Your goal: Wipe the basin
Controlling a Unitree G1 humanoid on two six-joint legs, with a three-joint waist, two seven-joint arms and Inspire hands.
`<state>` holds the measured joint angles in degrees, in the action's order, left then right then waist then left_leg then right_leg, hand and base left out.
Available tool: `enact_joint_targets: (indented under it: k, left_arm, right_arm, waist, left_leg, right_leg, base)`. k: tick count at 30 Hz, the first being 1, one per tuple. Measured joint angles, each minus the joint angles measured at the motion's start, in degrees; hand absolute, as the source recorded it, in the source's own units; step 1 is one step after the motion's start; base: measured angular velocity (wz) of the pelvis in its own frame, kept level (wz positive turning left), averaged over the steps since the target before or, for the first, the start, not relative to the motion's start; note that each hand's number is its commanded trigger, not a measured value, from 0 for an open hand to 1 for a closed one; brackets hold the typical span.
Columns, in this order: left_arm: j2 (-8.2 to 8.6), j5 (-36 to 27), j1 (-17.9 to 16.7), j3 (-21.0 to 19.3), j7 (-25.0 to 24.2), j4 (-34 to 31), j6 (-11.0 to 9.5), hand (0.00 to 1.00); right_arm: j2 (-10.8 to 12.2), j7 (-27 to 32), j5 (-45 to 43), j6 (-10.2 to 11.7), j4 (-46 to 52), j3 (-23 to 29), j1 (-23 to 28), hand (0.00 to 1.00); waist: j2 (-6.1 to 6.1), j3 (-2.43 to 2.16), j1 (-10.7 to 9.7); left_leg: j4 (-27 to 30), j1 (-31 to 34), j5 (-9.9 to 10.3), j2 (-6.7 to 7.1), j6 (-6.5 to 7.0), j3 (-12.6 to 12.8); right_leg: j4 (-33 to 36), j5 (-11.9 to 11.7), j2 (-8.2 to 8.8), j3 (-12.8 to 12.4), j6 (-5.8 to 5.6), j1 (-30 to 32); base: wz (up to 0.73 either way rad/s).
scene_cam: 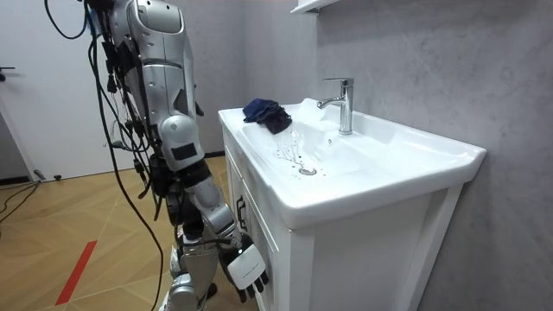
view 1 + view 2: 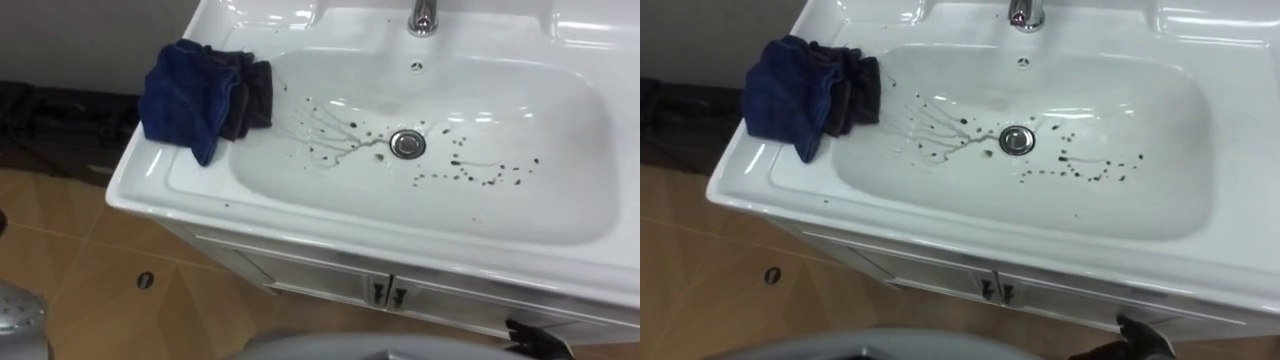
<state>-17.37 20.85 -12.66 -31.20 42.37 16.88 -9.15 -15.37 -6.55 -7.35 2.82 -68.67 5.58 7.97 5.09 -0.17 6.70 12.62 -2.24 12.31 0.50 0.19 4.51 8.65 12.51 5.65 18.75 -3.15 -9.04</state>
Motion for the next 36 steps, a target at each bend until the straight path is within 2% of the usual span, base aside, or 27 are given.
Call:
enact_joint_targets:
  k: [3, 6, 9, 11, 13, 20, 22, 24, 26, 28, 32, 34, 36]
  left_arm:
    - [-0.07, 0.31, 0.81, 0.04, 0.98, -6.61, 0.12, 0.00]
    - [-0.12, 3.75, 1.92, 0.24, 2.42, -11.77, 0.06, 0.00]
    - [-0.12, 5.52, 2.13, 0.61, 2.40, -15.14, 0.17, 0.00]
    - [-0.12, 6.35, 2.57, 1.62, 2.39, -17.57, 0.17, 0.00]
    - [-0.09, 6.37, 2.71, 4.56, 2.36, -20.19, 0.21, 0.00]
    - [0.26, 6.37, 3.11, 12.94, -0.15, -20.70, 0.49, 0.00]
    - [0.34, 6.47, 3.11, 17.94, -1.88, -20.64, 0.54, 0.00]
    - [0.63, 7.60, 3.11, 20.54, -3.17, -20.36, 0.60, 0.00]
    - [0.73, 8.61, 3.11, 22.07, -3.90, -20.00, 0.91, 0.00]
    - [1.03, 8.59, 3.10, 24.14, -4.40, -19.96, 1.84, 0.00]
    - [1.47, 9.05, 3.16, 28.25, -5.74, -19.22, 2.73, 0.00]
    - [2.54, 10.20, 3.30, 29.68, -6.95, -17.40, 2.76, 0.00]
    - [3.46, 10.20, 3.30, 31.08, -7.59, -16.93, 2.79, 0.00]
  right_arm:
    - [0.00, 0.10, -0.04, -0.52, -0.23, -0.49, 0.11, 0.00]
    - [-0.13, 0.19, -0.50, -0.58, -0.23, -0.94, 0.07, 0.00]
    - [-0.04, 0.58, -1.44, -0.66, 0.00, -0.93, 0.01, 0.00]
    - [0.01, 0.75, -1.74, -0.61, -0.08, -0.92, -0.05, 0.00]
    - [-0.03, 0.78, -1.69, -0.94, -0.19, -0.98, 0.19, 0.00]
    - [0.48, 1.01, -0.99, -1.18, -0.73, -2.94, -0.21, 0.00]
    - [0.57, 1.53, -0.51, -1.38, -1.38, -4.48, -0.56, 0.00]
    - [0.92, 1.63, -1.32, -1.68, -1.48, -5.45, -0.66, 0.00]
    - [1.44, 1.58, -2.41, -1.74, -1.60, -5.53, -0.65, 0.00]
    - [1.96, 1.61, -2.52, -2.64, -2.55, -5.60, -0.57, 0.00]
    - [2.16, 1.59, -4.71, -3.88, -3.58, -6.76, -0.58, 0.00]
    - [2.44, 1.65, -6.69, -4.13, -4.11, -6.88, -1.03, 0.00]
    - [2.69, 1.68, -6.82, -4.14, -4.85, -7.34, -1.18, 0.00]
  waist:
    - [-0.19, -0.02, -0.23]
    - [-0.37, 0.06, -0.37]
    - [-0.28, 0.09, -1.84]
    - [-0.46, 0.18, -2.36]
    - [-0.44, 0.17, -3.33]
    - [-1.11, 0.30, -6.41]
    - [-1.77, 0.49, -6.88]
    - [-2.49, 0.68, -7.74]
    - [-2.89, 0.52, -8.40]
    - [-3.58, 0.85, -9.19]
    - [-3.77, 0.94, -10.06]
    - [-3.70, 0.89, -11.19]
    - [-3.75, 0.87, -11.39]
  left_leg:
    - [0.09, -0.07, 0.00, 0.03, 0.00, -0.08]
    - [0.05, -0.34, 0.01, 0.06, 0.02, -0.09]
    - [0.13, -0.38, 0.02, 0.06, 0.03, -0.35]
    - [0.09, -0.43, 0.01, 0.05, 0.02, -0.52]
    - [0.06, -0.54, 0.01, 0.08, 0.03, -0.56]
    - [-0.34, -1.52, 0.01, 0.05, 0.04, 0.07]
    - [-0.71, -1.58, 0.00, 0.01, 0.04, 0.44]
    - [-0.94, -1.61, -0.05, -0.03, 0.11, 0.62]
    - [-1.08, -1.73, -0.05, -0.12, 0.10, 0.61]
    - [-1.38, -2.05, -0.04, -0.22, 0.09, 0.94]
    - [-1.41, -2.35, -0.03, -0.29, 0.08, 1.53]
    - [-1.32, -2.39, -0.03, -0.35, 0.08, 1.59]
    - [-1.26, -2.44, -0.04, -0.44, 0.07, 1.64]
  right_leg:
    - [-0.03, 0.01, 0.00, -0.49, -0.01, -0.01]
    - [-0.02, 0.01, -0.05, -1.30, -0.01, 0.00]
    - [0.06, 0.00, -0.08, -1.14, -0.01, -0.07]
    - [0.07, 0.00, -0.11, -1.04, 0.00, -0.06]
    - [0.02, 0.00, -0.11, -1.33, 0.00, -0.20]
    - [0.03, 0.00, -0.10, -2.11, 0.00, -0.54]
    - [0.13, 0.00, -0.14, -2.89, 0.00, -0.15]
    - [0.11, 0.00, -0.20, -3.06, 0.00, 0.01]
    - [0.03, 0.00, -0.32, -3.07, 0.01, 0.04]
    - [0.02, -0.02, -0.47, -3.66, 0.03, 0.01]
    - [0.04, -0.07, -0.51, -4.43, 0.08, -0.06]
    - [0.07, -0.08, -0.53, -4.47, 0.09, -0.08]
    - [0.09, -0.11, -0.61, -4.67, 0.14, -0.08]
  base:
    - [-0.03]
    - [-0.10]
    - [-0.02]
    - [0.02]
    - [0.00]
    - [-0.06]
    - [-0.11]
    - [-0.07]
    - [-0.06]
    - [-0.09]
    - [-0.09]
    - [0.00]
    - [0.00]
